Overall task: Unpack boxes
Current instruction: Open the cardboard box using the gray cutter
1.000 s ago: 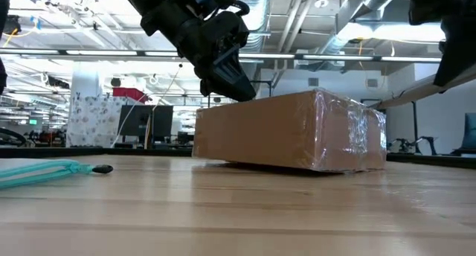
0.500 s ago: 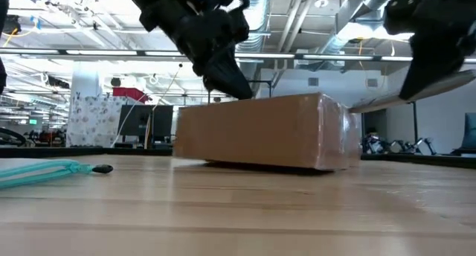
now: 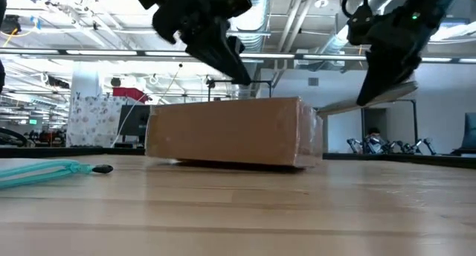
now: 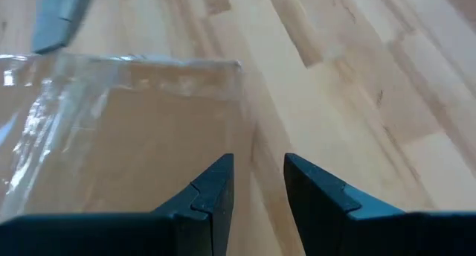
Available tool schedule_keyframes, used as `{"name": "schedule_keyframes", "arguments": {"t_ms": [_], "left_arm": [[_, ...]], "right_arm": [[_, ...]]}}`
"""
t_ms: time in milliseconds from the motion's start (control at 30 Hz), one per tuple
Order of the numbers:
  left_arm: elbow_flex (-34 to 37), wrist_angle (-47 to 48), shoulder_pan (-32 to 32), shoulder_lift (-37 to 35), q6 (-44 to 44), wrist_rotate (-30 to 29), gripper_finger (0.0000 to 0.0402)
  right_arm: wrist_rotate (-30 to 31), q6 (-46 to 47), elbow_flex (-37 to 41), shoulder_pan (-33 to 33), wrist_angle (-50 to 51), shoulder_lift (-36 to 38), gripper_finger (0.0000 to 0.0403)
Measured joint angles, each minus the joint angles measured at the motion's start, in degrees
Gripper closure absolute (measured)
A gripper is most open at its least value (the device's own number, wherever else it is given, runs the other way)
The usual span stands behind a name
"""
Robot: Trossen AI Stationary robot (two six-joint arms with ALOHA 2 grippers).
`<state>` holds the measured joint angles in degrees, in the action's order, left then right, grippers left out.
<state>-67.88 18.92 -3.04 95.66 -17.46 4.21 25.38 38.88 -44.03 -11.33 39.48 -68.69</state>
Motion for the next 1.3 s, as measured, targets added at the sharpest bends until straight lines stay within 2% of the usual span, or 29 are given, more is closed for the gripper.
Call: {"name": "schedule_keyframes", "arguments": {"t_ms": [67, 167, 233, 400, 633, 833, 1300], "left_arm": [[0.00, 0.38, -0.35, 0.00, -3.20, 0.12, 0.0297], [0.00, -0.30, -0.72, 0.02, -5.52, 4.80, 0.0298], [-0.14, -1.16, -0.77, 1.78, -5.54, 5.95, 0.0298], [0.12, -1.74, 0.27, 6.27, -1.49, 3.64, 0.0298], [0.00, -4.35, 1.42, 6.52, 1.99, 0.45, 0.0298], [0.11, -5.99, 2.05, 6.40, 2.94, 0.44, 0.0298], [0.15, -8.18, 2.05, 6.40, 4.45, 1.25, 0.0298]], "right_arm": [[-1.11, -1.92, 0.00, 1.61, -0.62, 0.00, 0.0279], [-3.52, -4.65, 0.00, 4.07, -3.11, 0.00, 0.0279], [-4.92, -6.37, 0.00, 5.30, -4.25, 0.00, 0.0279], [-5.78, -7.90, 0.00, 6.22, -5.75, -0.02, 0.0279], [-5.71, -7.27, 1.05, 5.23, -6.99, -0.02, 0.0279], [-6.20, -7.28, 1.14, 4.38, -6.76, -0.02, 0.0279], [-13.14, -8.78, 1.20, 3.67, -7.79, 0.00, 0.0279]]}}
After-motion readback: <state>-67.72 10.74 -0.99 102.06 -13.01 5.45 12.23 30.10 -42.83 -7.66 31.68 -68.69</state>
